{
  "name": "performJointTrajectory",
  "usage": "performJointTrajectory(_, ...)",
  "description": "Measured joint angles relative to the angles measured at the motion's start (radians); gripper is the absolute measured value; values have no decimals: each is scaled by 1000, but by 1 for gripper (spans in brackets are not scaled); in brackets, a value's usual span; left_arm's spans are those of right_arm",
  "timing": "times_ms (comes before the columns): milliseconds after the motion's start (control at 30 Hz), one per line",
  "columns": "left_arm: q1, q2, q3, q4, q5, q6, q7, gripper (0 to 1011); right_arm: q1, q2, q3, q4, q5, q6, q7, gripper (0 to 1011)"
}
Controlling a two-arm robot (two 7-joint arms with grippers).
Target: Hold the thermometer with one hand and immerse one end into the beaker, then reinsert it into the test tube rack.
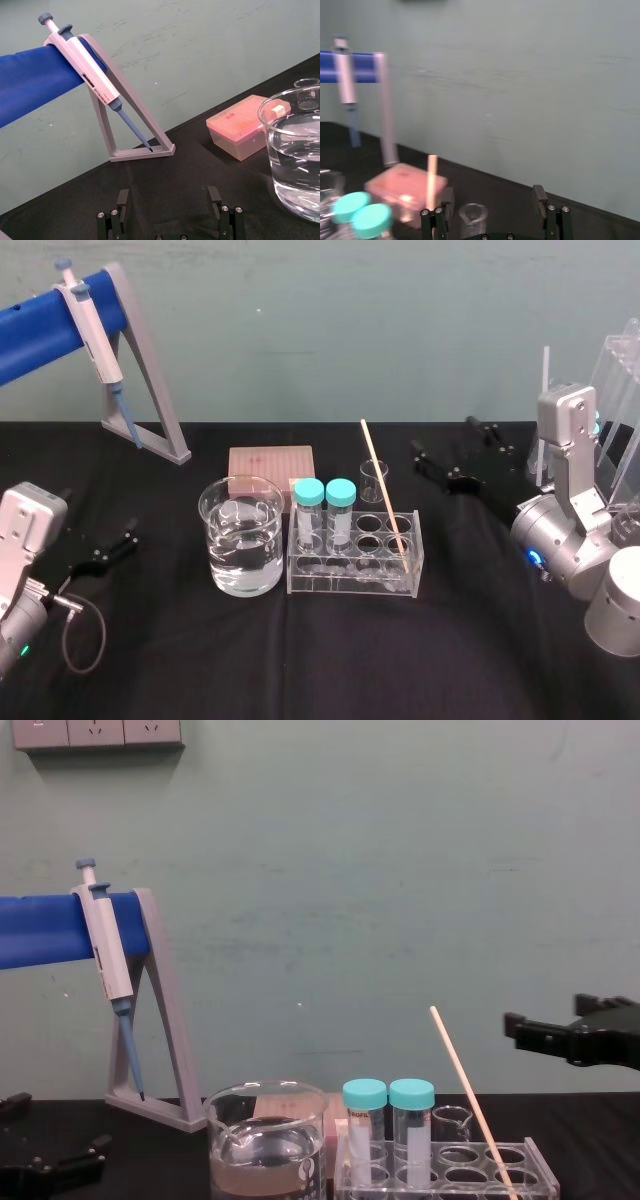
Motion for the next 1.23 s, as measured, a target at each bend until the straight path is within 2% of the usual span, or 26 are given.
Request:
performJointTrajectory(167,0,0,0,0,0,0,0,1004,-25,-41,24,-6,-60,-1,-126,1003)
performJointTrajectory(333,0,0,0,0,0,0,0,1004,-41,-72,37,13,-94,-1,-189,1003)
performJointTrajectory(600,0,0,0,0,0,0,0,1004,-50,-97,46,64,-119,-6,-202,1003)
performJointTrajectory(1233,0,0,0,0,0,0,0,1004,-49,-95,45,60,-115,-7,-200,1003)
